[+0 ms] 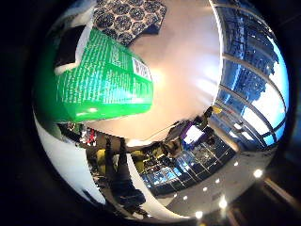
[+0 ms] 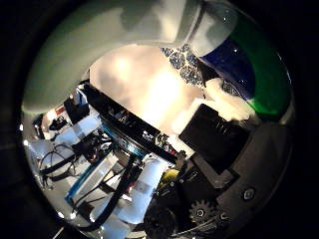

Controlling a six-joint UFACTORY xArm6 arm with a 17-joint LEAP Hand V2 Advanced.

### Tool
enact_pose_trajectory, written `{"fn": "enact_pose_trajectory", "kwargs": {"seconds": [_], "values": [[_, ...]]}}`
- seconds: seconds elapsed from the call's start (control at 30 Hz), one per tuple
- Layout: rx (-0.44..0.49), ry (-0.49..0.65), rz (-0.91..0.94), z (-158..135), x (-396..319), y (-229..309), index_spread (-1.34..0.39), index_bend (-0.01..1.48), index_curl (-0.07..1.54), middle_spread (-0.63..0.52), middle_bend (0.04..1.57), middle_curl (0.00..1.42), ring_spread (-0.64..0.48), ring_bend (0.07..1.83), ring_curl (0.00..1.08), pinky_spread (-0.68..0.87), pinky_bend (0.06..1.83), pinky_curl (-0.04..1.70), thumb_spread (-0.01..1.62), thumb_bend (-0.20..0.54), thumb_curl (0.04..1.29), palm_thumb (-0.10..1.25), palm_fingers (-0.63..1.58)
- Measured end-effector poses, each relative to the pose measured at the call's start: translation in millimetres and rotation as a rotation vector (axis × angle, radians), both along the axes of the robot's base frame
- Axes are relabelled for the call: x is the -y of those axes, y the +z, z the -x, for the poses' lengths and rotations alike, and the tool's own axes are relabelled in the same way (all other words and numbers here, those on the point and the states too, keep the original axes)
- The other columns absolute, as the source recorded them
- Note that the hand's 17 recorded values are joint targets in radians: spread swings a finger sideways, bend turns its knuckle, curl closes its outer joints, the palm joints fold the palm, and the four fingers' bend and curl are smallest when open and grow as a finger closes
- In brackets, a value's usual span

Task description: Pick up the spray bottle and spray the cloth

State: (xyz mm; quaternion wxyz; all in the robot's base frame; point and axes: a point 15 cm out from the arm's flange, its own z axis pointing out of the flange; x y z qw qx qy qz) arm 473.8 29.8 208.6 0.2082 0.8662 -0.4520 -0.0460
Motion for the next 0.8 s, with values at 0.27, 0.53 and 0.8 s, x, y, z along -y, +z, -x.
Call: {"fn": "enact_pose_trajectory", "kwargs": {"seconds": [0.27,0.53,0.8], "values": [[-0.012,-0.034,0.009,-14,10,7,-0.26,1.09,0.83,-0.13,1.36,0.70,-0.19,1.41,0.66,-0.21,1.08,1.26,0.77,-0.020,0.82,0.98,1.13],[-0.040,-0.029,0.015,-15,5,-13,-0.26,1.09,0.83,-0.13,1.36,0.70,-0.19,1.41,0.67,-0.21,1.08,1.26,0.76,-0.020,0.83,0.98,1.13],[0.026,-0.034,-0.021,-14,-3,27,-0.26,1.09,0.83,-0.13,1.36,0.70,-0.19,1.40,0.67,-0.21,1.08,1.27,0.75,-0.020,0.83,0.98,1.13]]}}
